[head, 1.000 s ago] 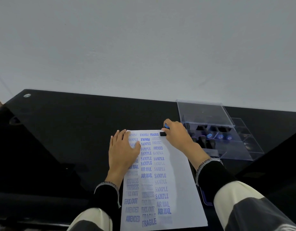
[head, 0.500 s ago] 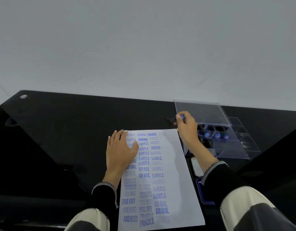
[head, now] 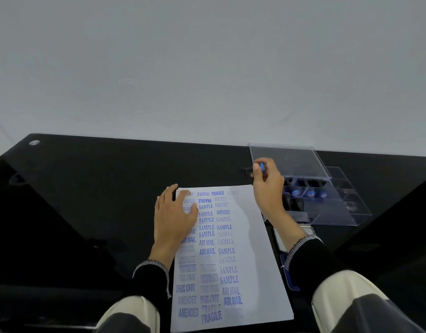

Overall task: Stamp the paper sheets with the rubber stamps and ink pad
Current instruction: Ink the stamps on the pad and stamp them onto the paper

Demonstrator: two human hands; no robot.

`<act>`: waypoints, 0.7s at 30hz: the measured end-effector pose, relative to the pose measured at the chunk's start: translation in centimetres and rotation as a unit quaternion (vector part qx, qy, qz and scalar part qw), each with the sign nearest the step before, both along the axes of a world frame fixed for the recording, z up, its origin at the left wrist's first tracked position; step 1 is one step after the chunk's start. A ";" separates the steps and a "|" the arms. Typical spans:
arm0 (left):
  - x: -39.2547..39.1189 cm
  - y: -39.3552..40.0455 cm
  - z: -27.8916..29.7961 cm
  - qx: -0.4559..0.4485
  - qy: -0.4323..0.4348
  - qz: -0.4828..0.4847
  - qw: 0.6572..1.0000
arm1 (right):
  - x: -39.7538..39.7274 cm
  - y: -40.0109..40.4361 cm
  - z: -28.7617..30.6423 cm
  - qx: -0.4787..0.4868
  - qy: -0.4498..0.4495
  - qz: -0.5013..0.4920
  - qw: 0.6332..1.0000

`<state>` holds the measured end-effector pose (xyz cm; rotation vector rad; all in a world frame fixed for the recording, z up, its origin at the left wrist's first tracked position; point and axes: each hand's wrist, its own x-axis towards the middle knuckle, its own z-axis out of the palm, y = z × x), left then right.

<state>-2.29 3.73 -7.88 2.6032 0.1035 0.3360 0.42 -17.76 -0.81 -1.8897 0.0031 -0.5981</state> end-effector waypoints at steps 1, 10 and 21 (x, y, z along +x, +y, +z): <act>-0.1 0.0 0.1 0.004 -0.013 -0.009 1.000 | -0.6 0.1 0.1 0.004 -0.012 -0.004 1.000; -1.4 -2.0 2.7 0.171 0.016 -0.001 0.985 | -8.0 -2.8 0.5 0.073 -0.002 -0.036 0.997; -10.7 -13.6 1.4 -0.115 0.024 -0.289 0.950 | -17.6 -12.7 -2.8 0.106 0.125 -0.105 0.981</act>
